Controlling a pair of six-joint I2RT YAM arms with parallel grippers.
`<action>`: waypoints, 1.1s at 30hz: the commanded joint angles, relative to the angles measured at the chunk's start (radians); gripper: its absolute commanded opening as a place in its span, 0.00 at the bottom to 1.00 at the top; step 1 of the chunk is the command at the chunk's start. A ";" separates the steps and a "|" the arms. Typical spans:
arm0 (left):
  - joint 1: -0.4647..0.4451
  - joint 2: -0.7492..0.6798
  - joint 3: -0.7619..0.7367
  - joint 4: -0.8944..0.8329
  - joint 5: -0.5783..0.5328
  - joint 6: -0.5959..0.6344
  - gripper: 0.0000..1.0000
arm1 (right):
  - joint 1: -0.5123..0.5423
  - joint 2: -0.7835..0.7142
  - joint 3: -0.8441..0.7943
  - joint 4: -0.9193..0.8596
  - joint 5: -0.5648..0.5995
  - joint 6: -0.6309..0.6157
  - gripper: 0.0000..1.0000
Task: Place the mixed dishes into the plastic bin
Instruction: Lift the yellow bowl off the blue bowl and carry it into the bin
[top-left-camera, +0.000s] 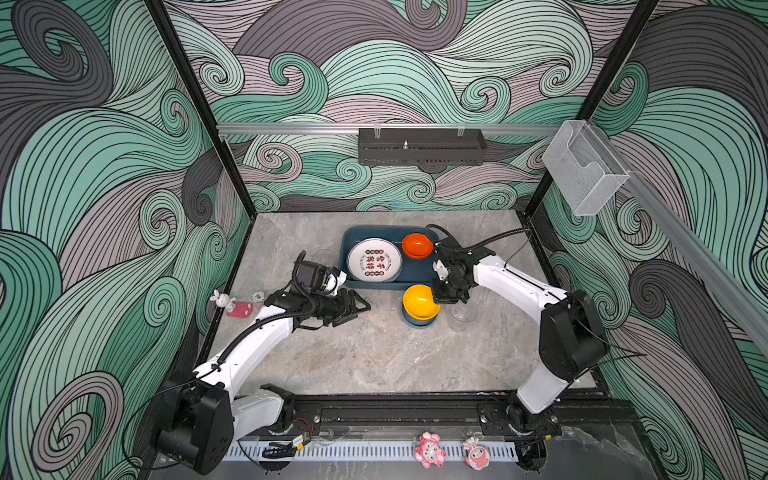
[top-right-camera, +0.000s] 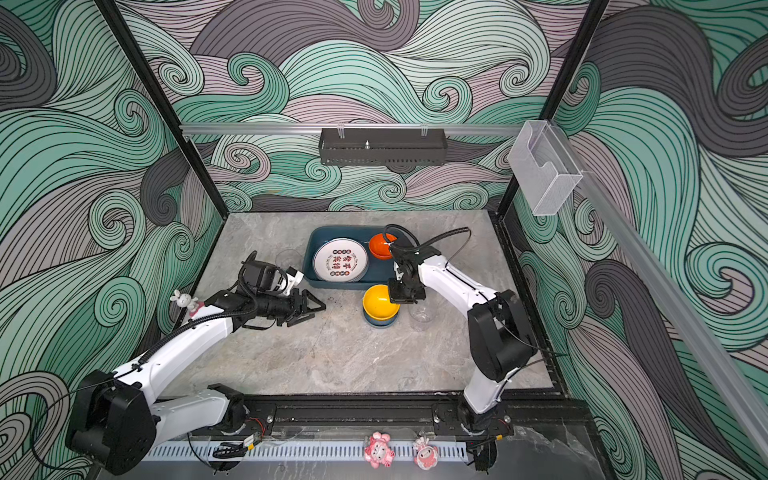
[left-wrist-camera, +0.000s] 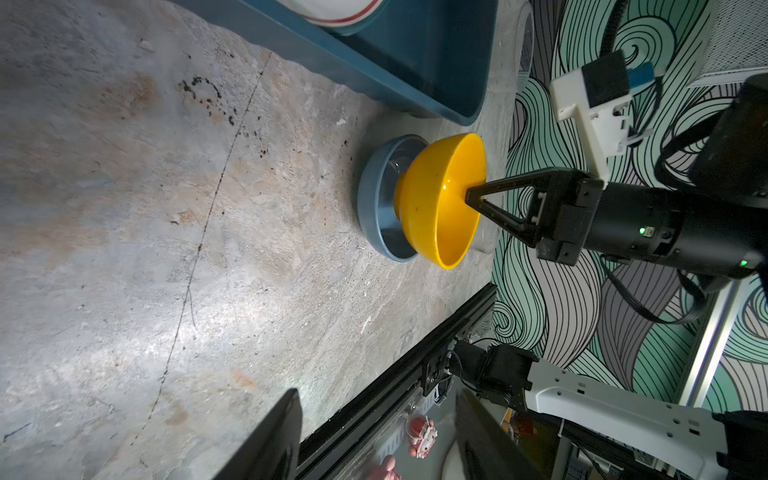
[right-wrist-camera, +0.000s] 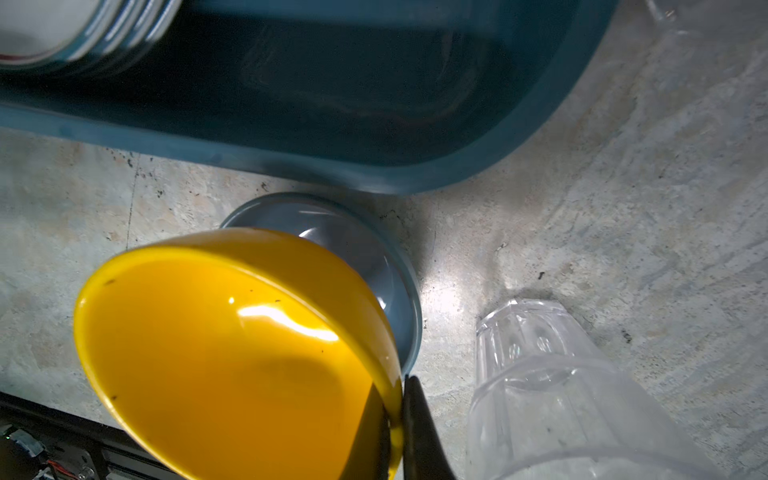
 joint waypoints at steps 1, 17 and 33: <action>-0.007 -0.017 0.026 -0.010 -0.024 -0.002 0.62 | 0.006 -0.034 0.051 -0.030 0.014 -0.019 0.00; -0.006 0.006 0.096 -0.041 -0.072 0.003 0.62 | -0.044 0.071 0.305 -0.103 0.016 -0.037 0.00; -0.005 0.024 0.119 -0.052 -0.077 0.000 0.63 | -0.147 0.340 0.695 -0.194 0.030 -0.025 0.00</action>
